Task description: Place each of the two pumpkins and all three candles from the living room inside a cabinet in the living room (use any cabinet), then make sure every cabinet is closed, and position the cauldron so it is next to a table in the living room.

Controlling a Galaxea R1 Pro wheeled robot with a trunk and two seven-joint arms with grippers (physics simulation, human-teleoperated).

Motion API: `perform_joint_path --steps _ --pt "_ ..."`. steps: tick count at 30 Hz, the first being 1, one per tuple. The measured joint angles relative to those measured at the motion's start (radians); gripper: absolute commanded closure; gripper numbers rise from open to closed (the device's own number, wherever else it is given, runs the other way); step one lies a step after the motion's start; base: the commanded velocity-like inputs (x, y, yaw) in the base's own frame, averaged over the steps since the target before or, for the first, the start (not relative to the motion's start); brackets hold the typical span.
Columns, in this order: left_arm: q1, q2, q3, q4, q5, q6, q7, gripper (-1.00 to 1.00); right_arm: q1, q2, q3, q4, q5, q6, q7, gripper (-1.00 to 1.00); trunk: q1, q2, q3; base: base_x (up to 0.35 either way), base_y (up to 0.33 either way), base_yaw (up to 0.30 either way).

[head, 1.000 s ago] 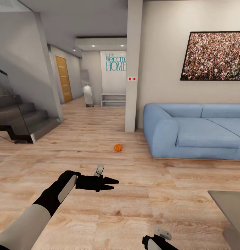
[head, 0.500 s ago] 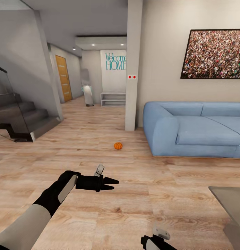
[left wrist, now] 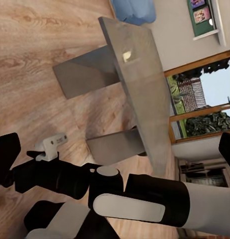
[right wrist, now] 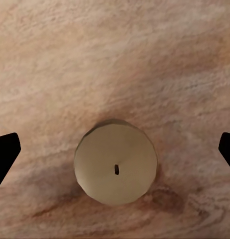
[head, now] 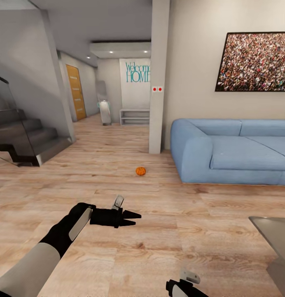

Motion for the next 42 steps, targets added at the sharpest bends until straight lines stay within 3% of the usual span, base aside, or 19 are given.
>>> perform_joint_path --steps 33,39,42 --pt "0.000 0.001 0.000 -0.002 0.000 0.000 0.000 -1.00 0.000 0.001 0.002 -0.003 0.001 -0.001 0.000 -1.00 0.022 -0.021 -0.126 0.000 0.000 0.002" --pt "0.000 0.001 0.001 -0.003 0.000 0.000 -0.002 -1.00 0.000 0.007 0.033 -0.036 0.010 -0.011 0.000 -1.00 0.024 -0.023 -0.149 0.000 0.000 0.000" --pt "0.000 0.002 0.000 -0.004 0.001 0.000 -0.003 -1.00 -0.001 0.008 0.042 -0.045 0.026 -0.012 0.000 -1.00 0.024 -0.023 -0.150 0.000 0.000 0.000"
